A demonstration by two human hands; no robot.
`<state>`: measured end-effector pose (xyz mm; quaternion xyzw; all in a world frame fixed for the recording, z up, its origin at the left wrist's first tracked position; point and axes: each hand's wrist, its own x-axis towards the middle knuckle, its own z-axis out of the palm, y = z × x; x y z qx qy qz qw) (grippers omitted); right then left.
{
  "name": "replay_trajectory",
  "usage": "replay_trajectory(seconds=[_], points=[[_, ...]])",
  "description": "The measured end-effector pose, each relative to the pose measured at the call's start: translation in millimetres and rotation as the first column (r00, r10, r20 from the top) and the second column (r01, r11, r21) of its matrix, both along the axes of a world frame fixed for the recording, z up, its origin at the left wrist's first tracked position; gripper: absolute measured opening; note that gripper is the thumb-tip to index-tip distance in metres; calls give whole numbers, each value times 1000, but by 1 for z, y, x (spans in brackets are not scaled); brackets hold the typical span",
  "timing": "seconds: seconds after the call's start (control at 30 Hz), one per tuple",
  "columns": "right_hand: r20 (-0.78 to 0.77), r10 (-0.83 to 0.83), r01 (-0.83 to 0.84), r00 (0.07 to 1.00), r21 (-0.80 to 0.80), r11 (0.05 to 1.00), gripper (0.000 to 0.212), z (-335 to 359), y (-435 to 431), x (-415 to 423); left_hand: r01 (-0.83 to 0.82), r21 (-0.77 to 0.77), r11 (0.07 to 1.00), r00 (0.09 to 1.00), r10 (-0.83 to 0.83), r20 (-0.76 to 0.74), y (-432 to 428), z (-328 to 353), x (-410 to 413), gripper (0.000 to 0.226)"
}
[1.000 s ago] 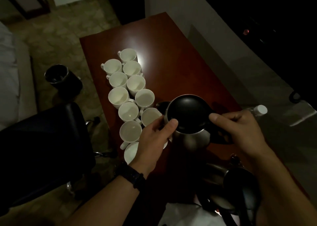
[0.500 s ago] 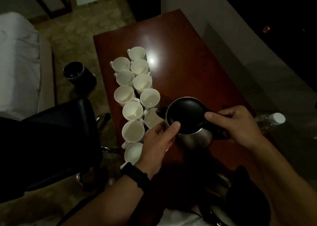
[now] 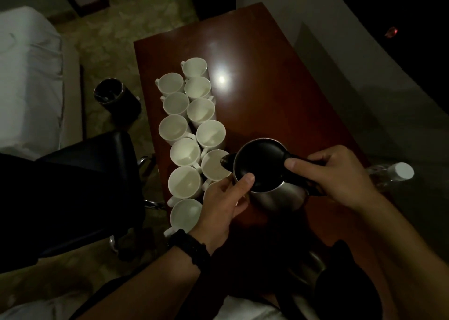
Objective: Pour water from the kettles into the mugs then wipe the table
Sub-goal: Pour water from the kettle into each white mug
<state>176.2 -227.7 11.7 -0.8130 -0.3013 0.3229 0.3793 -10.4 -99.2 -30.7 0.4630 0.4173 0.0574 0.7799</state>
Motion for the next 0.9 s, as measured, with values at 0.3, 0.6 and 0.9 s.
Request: replay_trajectory(seconds=[0.3, 0.6, 0.9], points=[[69, 45, -40, 997, -66, 997, 91, 9, 10, -5, -41, -70, 997, 999, 43, 28, 6, -12, -3, 54], [198, 77, -43, 977, -170, 985, 90, 21, 24, -6, -68, -193, 979, 995, 82, 63, 12, -19, 3, 52], [257, 120, -55, 959, -246, 968, 82, 21, 30, -5, 0, -254, 967, 999, 11, 42, 20, -15, 7, 48]])
